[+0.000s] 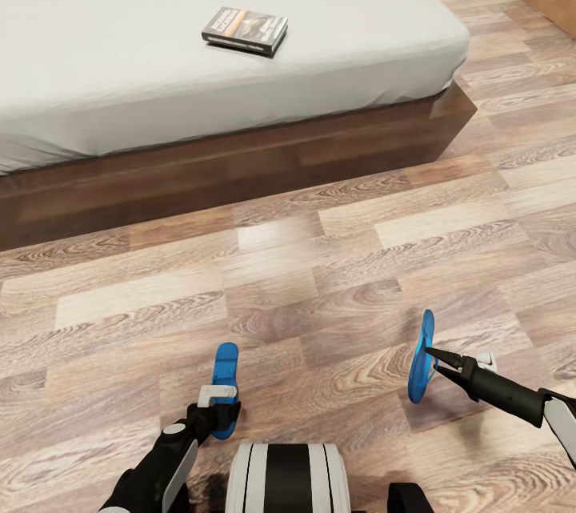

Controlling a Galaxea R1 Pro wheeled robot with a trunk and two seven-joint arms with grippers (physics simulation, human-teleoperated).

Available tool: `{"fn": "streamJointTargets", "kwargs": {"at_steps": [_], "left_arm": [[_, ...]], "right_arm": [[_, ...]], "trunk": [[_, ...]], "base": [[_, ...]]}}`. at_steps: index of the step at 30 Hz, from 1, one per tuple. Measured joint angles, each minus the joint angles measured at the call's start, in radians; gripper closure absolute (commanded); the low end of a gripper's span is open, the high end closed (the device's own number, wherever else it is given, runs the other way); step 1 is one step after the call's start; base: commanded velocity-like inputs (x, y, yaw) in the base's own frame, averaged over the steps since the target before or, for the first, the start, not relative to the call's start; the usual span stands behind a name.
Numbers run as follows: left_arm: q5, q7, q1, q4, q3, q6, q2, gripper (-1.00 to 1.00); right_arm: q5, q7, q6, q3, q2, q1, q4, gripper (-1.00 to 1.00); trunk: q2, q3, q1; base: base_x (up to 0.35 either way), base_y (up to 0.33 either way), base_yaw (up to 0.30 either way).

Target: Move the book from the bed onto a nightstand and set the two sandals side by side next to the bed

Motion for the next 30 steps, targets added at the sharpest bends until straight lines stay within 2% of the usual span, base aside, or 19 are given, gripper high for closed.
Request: {"fn": "streamJointTargets", "kwargs": {"at_steps": [6,7,28,30], "left_arm": [[0.0,0.001,0.0,0.0,0.0,0.0,0.0,-1.0],[0.0,0.001,0.0,0.0,0.0,0.0,0.0,1.0],[0.011,-0.004,0.0,-0.001,-0.004,0.0,-0.002,1.0],[0.004,0.003,0.0,-0.002,0.0,-0.001,-0.001,1.0]], "right_arm": [[0.0,0.0,0.0,0.0,0.0,0.0,0.0,1.0],[0.0,0.0,0.0,0.0,0.0,0.0,0.0,1.0],[0.0,0.001,0.0,0.0,0.0,0.0,0.0,1.0],[-0.002,0.001,0.001,0.0,0.0,0.0,0.0,1.0]], "trunk": [[0.0,0.0,0.0],[0.0,0.0,0.0],[0.0,0.0,0.0],[0.0,0.008,-0.001]], "base": [[0.0,0.0,0.0],[0.0,0.0,0.0],[0.0,0.0,0.0],[0.0,0.0,0.0]]}}
